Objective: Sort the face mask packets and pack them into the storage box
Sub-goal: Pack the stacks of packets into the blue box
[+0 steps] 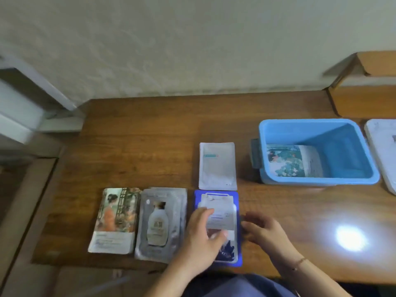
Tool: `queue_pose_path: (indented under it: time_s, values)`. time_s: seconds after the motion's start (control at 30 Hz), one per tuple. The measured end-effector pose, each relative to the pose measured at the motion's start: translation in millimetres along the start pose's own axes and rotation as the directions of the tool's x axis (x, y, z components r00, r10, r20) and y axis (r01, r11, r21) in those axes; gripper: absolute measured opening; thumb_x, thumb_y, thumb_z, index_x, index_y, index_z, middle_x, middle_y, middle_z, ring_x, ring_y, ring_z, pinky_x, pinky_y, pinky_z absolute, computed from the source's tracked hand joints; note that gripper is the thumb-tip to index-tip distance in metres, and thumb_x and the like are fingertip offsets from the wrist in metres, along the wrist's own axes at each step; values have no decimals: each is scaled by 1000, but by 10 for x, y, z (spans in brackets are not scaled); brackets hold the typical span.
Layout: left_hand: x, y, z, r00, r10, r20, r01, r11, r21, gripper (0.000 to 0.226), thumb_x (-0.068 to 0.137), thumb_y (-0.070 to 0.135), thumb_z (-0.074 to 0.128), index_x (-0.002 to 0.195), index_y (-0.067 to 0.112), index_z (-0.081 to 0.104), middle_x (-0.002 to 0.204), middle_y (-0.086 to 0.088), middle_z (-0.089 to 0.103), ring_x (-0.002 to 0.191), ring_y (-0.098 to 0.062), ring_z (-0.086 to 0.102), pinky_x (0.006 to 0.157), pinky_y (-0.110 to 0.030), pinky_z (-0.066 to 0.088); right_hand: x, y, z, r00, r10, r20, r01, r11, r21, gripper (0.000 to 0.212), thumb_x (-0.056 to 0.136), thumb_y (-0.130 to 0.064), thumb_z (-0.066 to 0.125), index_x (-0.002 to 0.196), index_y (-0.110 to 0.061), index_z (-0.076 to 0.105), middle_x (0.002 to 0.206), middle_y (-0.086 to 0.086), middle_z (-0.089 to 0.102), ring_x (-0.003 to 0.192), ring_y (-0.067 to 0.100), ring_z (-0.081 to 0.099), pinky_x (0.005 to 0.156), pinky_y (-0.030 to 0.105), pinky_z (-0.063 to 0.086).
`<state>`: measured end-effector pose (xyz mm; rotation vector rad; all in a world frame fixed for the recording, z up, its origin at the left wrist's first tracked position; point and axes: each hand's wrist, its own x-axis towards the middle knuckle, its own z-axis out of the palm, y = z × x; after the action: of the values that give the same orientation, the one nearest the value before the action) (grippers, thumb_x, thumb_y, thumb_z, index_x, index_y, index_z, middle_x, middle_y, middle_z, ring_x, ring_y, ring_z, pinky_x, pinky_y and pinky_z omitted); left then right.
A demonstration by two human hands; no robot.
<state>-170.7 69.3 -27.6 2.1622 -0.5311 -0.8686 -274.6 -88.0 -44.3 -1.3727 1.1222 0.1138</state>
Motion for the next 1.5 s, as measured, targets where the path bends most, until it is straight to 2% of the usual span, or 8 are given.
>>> queue_pose_path:
  time_s: [0.27,0.4,0.57,0.7,0.87,1.1,1.33,1.5]
  values:
    - [-144,-114,-269,995,-103,-6,94,932,-350,49,78,54,63,125,43,51,134,14,54,126,0,50,105,-32,47,-80,-165,320,993,101,-66,-99,995,25,54,87,-13,69,136,-11,46,116,11,64,90,28,59,72,37,44]
    - [-296,-196,-711,903,-88,-421,-121,887,-446,22,92,20,68,111,31,65,115,12,67,107,3,61,86,-10,48,-357,-525,487,923,-320,-214,277,938,-208,37,85,-11,71,117,-25,60,116,6,64,101,22,63,77,31,54]
    - [-304,-903,-1499,579,-368,-727,73,912,-404,23,92,29,67,114,21,64,118,7,59,105,-12,61,79,-20,48,-717,-1165,1416,911,-67,408,-38,969,244,32,89,2,59,119,-5,61,115,13,70,112,28,65,102,43,47]
    - [-221,-1328,-1759,650,-485,-586,388,874,-294,65,91,57,56,140,16,47,144,-3,43,124,-23,50,97,-41,48,-795,-1116,2366,772,162,615,-292,949,117,73,80,-19,74,141,-3,39,147,11,45,140,25,36,117,42,29]
    - [-125,-1470,-1810,737,-494,-461,481,863,-156,67,99,50,44,151,11,30,155,-10,36,141,-32,31,113,-48,33,-669,-1060,2890,831,166,530,-233,971,61,7,95,-10,56,100,-12,61,102,-7,62,98,5,52,97,30,30]
    - [20,-1582,-1963,715,-563,-416,525,824,-213,58,98,43,49,146,12,39,145,-10,48,133,-29,43,107,-51,40,-426,-1040,3228,910,306,280,-301,951,-63,35,87,-14,62,119,1,58,129,14,56,120,26,50,82,35,35]
    - [88,-1665,-2092,692,-610,-385,551,792,-263,30,97,38,54,110,13,65,110,-6,67,97,-21,59,88,-39,52,-377,-1009,3328,906,356,230,-344,935,-91,30,87,-12,61,114,1,61,104,11,58,83,17,52,57,29,35]
    - [67,-1700,-2086,684,-624,-378,607,774,-180,42,95,47,51,123,16,56,125,-8,51,116,-29,50,99,-50,45,-324,-951,3426,891,411,194,-402,912,-87,12,87,-7,55,93,0,64,95,12,62,80,21,54,57,29,39]
